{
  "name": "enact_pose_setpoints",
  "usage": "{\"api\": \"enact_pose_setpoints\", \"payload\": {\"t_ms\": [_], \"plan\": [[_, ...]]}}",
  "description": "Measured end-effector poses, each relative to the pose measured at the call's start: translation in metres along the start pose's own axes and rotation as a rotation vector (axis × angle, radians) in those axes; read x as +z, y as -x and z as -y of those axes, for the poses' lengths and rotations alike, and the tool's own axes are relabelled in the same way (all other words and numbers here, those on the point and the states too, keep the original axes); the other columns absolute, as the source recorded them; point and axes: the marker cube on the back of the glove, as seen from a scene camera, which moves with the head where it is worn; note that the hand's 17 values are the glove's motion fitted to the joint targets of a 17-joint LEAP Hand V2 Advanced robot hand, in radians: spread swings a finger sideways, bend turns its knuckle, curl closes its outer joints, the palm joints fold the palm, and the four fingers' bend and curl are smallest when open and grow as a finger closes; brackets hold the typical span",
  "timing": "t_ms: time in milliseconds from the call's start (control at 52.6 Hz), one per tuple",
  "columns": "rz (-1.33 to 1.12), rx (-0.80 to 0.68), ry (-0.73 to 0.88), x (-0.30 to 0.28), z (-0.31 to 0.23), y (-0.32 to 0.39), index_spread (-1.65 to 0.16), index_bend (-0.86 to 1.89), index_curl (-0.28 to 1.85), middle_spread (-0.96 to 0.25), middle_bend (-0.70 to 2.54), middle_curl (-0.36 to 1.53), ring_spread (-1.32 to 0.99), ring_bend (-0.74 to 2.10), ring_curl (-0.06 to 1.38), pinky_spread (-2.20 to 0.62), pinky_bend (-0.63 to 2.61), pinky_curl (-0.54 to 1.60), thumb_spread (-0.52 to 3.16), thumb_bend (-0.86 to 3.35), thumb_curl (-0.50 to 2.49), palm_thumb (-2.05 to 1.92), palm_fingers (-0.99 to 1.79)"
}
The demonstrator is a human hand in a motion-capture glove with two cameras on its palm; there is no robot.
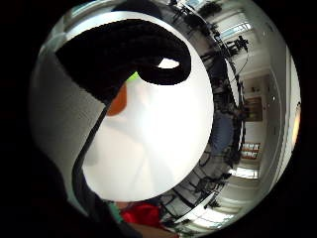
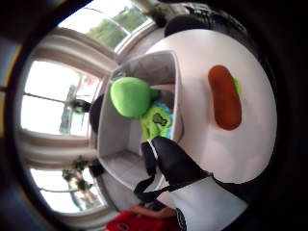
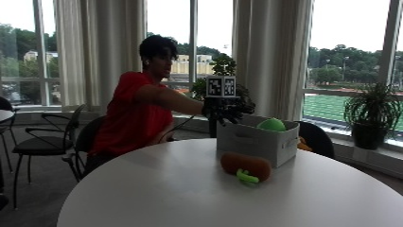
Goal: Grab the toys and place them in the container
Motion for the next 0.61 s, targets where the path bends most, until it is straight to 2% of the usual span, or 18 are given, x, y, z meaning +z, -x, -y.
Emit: {"api": "enact_pose_setpoints", "payload": {"t_ms": [190,608], "plan": [[0.008,0.07,0.067,0.043,0.007,-0.035,-0.37,0.07,0.2,-0.09,0.13,0.31,-0.02,0.39,0.32,0.09,1.38,0.36,1.06,-0.02,0.39,0.01,-0.24],[-0.005,0.036,0.19,0.137,0.064,-0.024,-0.36,0.07,0.12,-0.08,0.13,0.27,0.0,0.33,0.32,0.1,1.38,0.35,1.06,-0.02,0.35,0.04,-0.23]]}}
